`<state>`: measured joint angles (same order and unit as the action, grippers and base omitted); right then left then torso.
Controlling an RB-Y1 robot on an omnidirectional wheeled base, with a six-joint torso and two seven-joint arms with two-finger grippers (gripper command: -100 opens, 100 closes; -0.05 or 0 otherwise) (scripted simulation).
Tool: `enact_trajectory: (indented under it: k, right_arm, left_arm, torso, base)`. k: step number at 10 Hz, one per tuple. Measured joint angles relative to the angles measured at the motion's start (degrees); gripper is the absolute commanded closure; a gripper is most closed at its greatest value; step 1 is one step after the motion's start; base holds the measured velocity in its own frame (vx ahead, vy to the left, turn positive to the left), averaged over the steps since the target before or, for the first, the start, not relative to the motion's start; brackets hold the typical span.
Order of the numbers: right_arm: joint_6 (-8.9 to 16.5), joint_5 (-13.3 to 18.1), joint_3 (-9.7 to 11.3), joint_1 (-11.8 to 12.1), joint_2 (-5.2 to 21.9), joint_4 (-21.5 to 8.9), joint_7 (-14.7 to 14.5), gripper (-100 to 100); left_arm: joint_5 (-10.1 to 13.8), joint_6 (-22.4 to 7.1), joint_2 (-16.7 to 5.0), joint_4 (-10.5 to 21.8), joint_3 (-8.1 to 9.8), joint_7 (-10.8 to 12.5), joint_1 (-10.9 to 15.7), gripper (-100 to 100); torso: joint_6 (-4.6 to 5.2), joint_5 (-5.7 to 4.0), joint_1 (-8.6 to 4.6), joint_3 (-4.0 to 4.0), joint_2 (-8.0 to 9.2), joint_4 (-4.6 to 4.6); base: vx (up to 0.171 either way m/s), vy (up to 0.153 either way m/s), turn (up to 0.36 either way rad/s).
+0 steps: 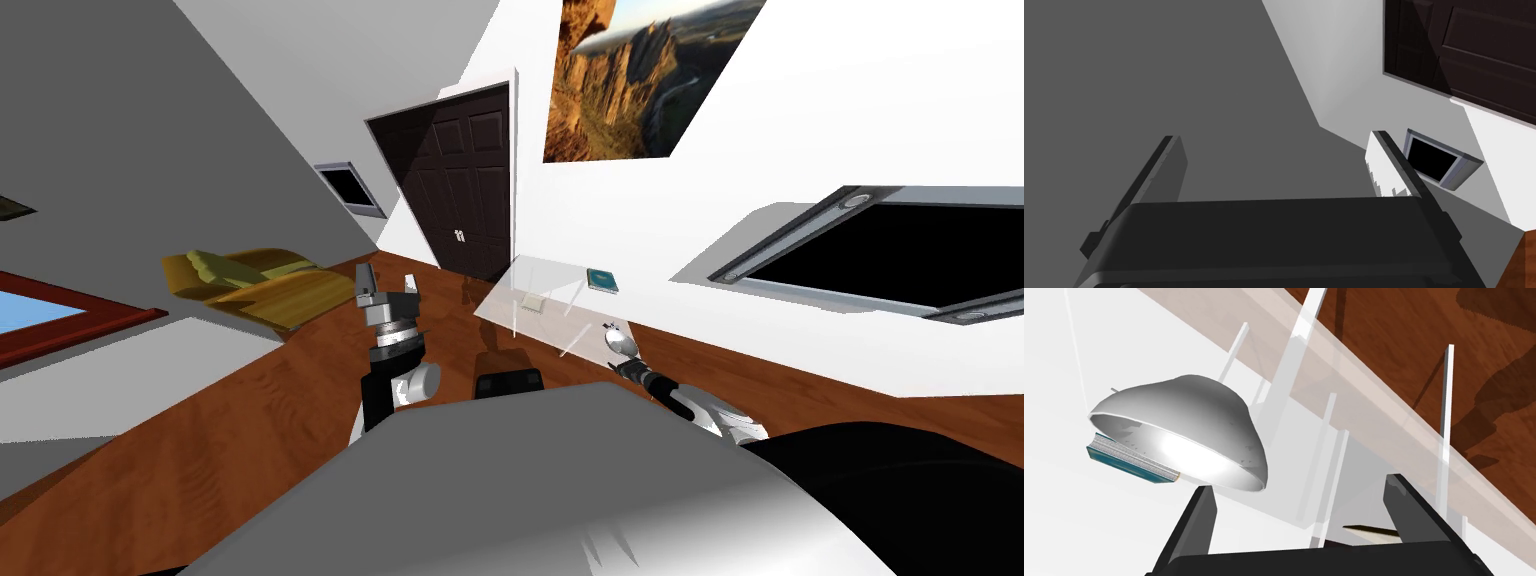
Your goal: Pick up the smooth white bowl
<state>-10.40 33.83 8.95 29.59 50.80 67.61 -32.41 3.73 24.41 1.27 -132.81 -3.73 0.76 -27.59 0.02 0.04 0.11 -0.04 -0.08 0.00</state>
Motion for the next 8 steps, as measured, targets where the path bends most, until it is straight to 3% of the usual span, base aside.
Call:
enact_trajectory:
  k: [2,3,6,8]
  right_arm:
    - [0.2,1.1,0.9,-0.1,1.1,-3.3,-0.7,-100]
    - [1.0,1.9,2.5,-0.6,2.5,-4.8,-0.8,-100]
    - [0.8,3.5,3.0,-1.0,2.8,-9.8,-2.5,-100]
    - [1.5,3.9,4.5,-0.7,4.6,-11.2,-2.3,-100]
  left_arm:
    - [0.0,0.0,0.0,0.0,0.00,0.0,0.0,0]
    - [0.0,0.0,0.0,0.0,0.00,0.0,0.0,0]
    - [0.0,0.0,0.0,0.0,0.01,0.0,0.0,0]
    - [0.0,0.0,0.0,0.0,0.01,0.0,0.0,0]
  torso:
    - [-0.01,-0.01,-0.02,0.00,0.00,0.00]
    - [-0.01,0.00,0.02,-0.01,-0.02,0.00]
    - [0.05,-0.02,-0.03,-0.02,-0.03,-0.01]
    - [0.04,-0.01,-0.03,-0.01,-0.02,-0.01]
  base:
    - [0.015,0.037,0.224]
    - [0.020,0.028,0.074]
    - [0.028,0.029,0.120]
    - [0.021,0.025,0.129]
